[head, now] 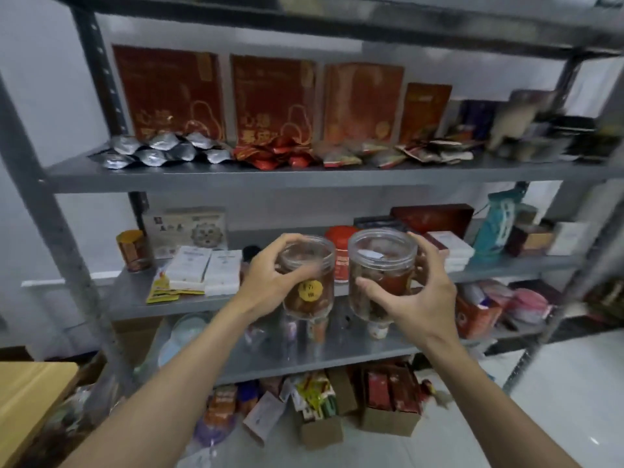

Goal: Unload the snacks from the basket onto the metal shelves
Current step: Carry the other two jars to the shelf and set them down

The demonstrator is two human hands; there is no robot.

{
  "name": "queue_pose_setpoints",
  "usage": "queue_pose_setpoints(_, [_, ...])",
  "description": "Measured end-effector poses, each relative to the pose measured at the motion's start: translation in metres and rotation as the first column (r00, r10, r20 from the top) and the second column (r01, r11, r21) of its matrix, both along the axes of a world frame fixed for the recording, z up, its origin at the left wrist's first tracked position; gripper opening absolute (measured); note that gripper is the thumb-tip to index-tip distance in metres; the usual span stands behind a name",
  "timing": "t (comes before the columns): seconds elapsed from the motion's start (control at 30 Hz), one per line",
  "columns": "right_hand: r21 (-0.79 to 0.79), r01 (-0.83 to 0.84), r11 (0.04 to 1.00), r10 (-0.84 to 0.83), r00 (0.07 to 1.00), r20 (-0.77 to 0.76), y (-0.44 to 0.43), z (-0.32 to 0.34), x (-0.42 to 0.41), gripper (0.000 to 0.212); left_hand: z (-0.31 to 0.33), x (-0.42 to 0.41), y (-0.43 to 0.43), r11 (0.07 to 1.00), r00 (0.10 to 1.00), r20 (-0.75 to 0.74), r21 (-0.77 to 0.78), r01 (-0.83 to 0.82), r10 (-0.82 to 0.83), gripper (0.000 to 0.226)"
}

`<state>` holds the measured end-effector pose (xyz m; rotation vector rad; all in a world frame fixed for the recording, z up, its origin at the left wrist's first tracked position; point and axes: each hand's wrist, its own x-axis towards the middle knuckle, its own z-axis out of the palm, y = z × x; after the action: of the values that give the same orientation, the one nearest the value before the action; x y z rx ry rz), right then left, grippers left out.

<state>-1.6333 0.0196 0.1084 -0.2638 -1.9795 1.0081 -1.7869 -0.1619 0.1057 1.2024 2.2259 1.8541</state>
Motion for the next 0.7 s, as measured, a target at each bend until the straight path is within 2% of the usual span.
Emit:
queue_pose_setpoints(0.13, [-0.005, 0.067, 0.998, -0.068, 0.998, -0.011, 0.069, 0.013, 0.014, 0.088, 0.024, -0.005, 0.085, 0.997, 0.995, -0.05, -0.001, 0.081, -0.081, 0.031])
queue_pose_setpoints(0.27, [0.008, 0.13, 0.991, -0.13, 0.99, -0.061, 0.142, 0.031, 0.013, 0.083, 0.054, -0.019, 0.174, 0.991, 0.987, -0.103, 0.041, 0.131, -0.126, 0.043])
queue_pose_setpoints(0.47, [0.02, 0.242, 0.97, -0.238, 0.965, -0.111, 0.259, 0.063, -0.008, 0.093, 0.11, -0.051, 0.307, 0.981, 0.972, -0.15, 0.054, 0.189, -0.179, 0.045])
queue_pose_setpoints(0.7, [0.026, 0.298, 0.954, -0.294, 0.949, -0.116, 0.385, 0.1, -0.04, 0.097, 0.179, -0.085, 0.45, 0.965, 0.956, -0.131, -0.026, 0.26, -0.261, 0.036])
